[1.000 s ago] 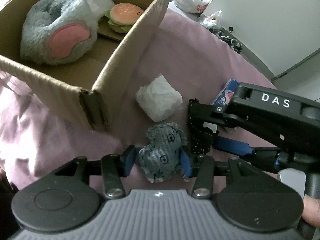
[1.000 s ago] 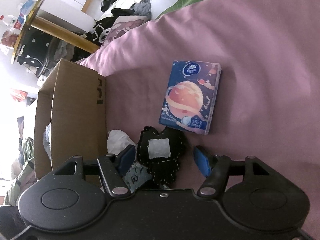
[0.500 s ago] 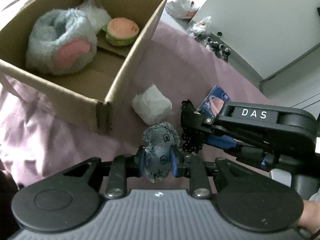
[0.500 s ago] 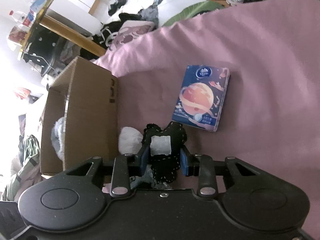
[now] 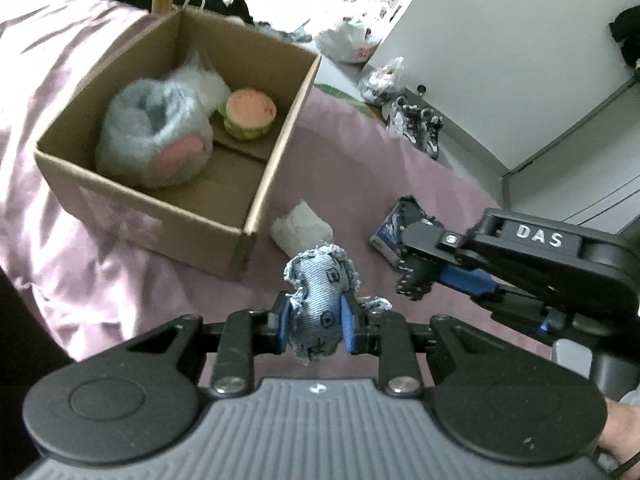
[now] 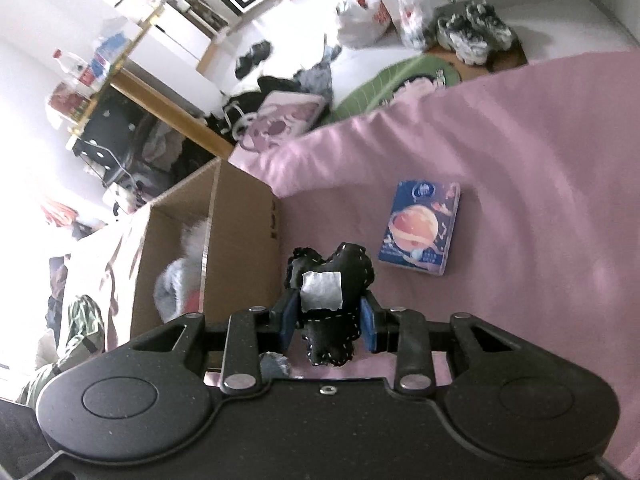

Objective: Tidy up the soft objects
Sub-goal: 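Carry the grey-blue plush with the left tool and lace item with the right tool to the box, then open the left tool dropping the plush while the right tool releases the lace item, then move the left tool to the white tissue while the right tool reaches the tissue pack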

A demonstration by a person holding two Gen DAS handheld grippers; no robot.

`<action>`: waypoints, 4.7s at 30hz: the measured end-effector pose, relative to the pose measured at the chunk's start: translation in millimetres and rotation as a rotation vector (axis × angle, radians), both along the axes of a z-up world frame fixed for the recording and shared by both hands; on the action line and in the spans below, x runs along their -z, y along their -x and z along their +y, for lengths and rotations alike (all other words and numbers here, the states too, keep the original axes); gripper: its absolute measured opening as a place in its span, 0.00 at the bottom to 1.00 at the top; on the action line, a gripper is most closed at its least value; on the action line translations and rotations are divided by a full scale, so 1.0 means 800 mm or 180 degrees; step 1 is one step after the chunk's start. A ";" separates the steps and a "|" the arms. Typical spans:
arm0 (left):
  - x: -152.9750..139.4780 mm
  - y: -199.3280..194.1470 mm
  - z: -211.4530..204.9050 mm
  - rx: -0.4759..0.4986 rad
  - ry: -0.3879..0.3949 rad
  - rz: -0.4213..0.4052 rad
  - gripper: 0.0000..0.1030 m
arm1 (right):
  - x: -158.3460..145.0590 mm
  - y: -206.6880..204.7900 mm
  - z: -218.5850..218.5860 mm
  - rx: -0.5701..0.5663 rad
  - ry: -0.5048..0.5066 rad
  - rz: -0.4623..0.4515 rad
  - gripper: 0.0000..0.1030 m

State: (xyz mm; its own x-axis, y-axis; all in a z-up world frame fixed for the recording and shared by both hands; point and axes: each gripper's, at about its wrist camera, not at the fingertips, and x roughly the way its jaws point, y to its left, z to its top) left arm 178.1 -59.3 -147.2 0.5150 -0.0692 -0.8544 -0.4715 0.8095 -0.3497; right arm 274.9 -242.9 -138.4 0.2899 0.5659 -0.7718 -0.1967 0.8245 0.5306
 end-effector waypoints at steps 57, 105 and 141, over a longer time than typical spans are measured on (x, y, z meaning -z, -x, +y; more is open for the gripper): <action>-0.077 -0.033 0.181 0.0097 -0.0247 -0.0319 0.24 | -0.057 0.044 0.141 -0.0379 -0.0002 -0.0405 0.37; -0.041 -0.103 0.138 0.0263 -0.0161 0.0067 0.37 | -0.041 -0.011 0.079 -0.0037 0.0068 -0.0296 0.62; -0.092 -0.059 0.011 0.0084 -0.0186 -0.0068 0.74 | -0.069 -0.013 -0.051 0.0323 -0.0234 -0.0396 1.00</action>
